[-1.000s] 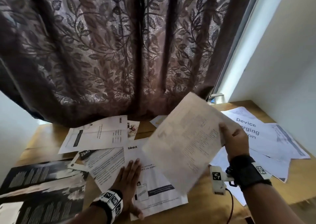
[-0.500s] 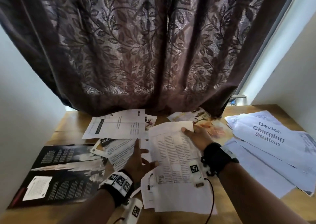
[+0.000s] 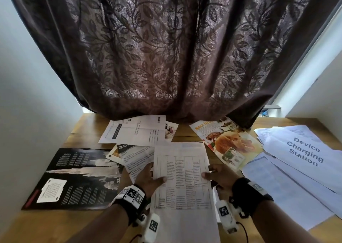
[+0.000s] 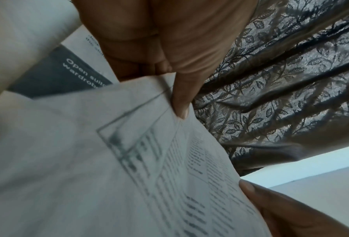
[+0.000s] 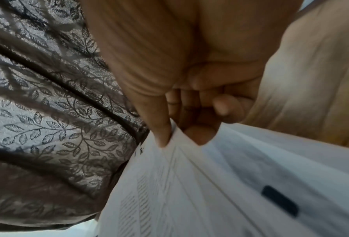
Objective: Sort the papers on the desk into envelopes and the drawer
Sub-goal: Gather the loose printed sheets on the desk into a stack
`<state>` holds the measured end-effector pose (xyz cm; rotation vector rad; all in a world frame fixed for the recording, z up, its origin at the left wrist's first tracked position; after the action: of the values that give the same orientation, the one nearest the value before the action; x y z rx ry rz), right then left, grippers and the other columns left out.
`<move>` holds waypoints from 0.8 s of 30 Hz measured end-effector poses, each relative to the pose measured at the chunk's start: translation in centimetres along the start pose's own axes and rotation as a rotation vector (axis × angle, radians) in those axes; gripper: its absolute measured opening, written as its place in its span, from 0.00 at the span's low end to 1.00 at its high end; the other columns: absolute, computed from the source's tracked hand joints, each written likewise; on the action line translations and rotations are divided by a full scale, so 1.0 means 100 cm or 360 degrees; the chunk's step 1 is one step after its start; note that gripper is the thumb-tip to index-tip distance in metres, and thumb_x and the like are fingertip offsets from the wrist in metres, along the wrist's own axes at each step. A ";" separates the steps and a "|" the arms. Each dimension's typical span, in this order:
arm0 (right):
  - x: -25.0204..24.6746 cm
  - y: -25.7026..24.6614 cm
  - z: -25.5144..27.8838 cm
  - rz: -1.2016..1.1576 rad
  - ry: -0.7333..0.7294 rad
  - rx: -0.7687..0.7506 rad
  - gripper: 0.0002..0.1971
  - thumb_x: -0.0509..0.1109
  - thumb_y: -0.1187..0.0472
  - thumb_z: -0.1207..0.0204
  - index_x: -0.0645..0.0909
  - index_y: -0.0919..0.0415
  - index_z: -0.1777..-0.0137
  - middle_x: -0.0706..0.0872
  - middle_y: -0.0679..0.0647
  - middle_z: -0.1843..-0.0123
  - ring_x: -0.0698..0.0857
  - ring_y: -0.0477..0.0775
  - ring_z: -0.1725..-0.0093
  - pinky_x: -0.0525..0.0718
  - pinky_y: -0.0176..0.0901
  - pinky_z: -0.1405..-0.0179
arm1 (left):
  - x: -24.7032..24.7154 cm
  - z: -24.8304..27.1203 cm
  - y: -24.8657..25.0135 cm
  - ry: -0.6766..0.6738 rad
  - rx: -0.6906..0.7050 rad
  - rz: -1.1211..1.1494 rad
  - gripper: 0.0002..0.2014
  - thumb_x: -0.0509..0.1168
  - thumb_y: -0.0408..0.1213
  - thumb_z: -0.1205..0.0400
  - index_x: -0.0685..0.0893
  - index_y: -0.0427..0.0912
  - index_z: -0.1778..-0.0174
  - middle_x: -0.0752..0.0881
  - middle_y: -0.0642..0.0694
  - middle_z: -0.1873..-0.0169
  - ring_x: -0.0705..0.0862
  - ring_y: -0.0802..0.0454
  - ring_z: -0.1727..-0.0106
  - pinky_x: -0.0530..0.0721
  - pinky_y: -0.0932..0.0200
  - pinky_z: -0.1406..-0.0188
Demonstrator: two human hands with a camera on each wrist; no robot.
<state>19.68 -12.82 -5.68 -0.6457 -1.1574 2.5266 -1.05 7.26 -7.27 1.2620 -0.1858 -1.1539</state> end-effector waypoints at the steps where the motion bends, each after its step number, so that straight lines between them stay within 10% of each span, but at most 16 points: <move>1: -0.002 0.004 -0.002 0.0022 0.0046 -0.0021 0.06 0.78 0.59 0.22 0.87 0.62 0.51 0.94 0.57 0.59 0.89 0.56 0.64 0.79 0.43 0.67 | 0.002 -0.001 -0.001 0.0020 -0.0012 -0.0040 0.31 0.79 0.43 0.27 0.74 0.50 0.30 0.83 0.53 0.40 0.81 0.51 0.39 0.81 0.52 0.35; 5: -0.013 0.009 -0.019 0.0060 0.0297 -0.0077 0.15 0.80 0.60 0.25 0.86 0.65 0.42 0.94 0.55 0.53 0.93 0.60 0.58 0.92 0.57 0.54 | 0.007 -0.008 0.006 0.0042 -0.0003 -0.0244 0.38 0.77 0.44 0.25 0.67 0.47 0.21 0.85 0.48 0.38 0.84 0.49 0.40 0.79 0.59 0.42; 14: -0.016 -0.015 -0.035 0.0195 0.0453 -0.0021 0.18 0.74 0.62 0.20 0.80 0.64 0.32 0.90 0.55 0.47 0.87 0.51 0.53 0.84 0.45 0.51 | 0.010 -0.031 0.005 0.0049 -0.0050 -0.0478 0.48 0.77 0.47 0.28 0.56 0.47 0.16 0.74 0.42 0.25 0.79 0.43 0.30 0.79 0.43 0.29; 24: -0.021 -0.014 -0.042 0.0518 0.0570 0.0049 0.16 0.72 0.57 0.20 0.80 0.59 0.33 0.90 0.55 0.40 0.88 0.58 0.41 0.85 0.52 0.42 | 0.022 -0.023 0.014 -0.0063 0.0058 -0.0784 0.46 0.75 0.46 0.24 0.54 0.44 0.15 0.56 0.43 0.21 0.75 0.42 0.27 0.74 0.52 0.26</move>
<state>23.74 -10.21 -6.46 -1.3074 -0.9455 2.5243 2.30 6.89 -7.99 1.3581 0.0833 -1.6017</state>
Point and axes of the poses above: each hand's wrist, its own z-axis away from the middle knuckle, its own x-axis out of the palm, y = z × x, the point moved 7 cm from there along -z, towards the middle knuckle
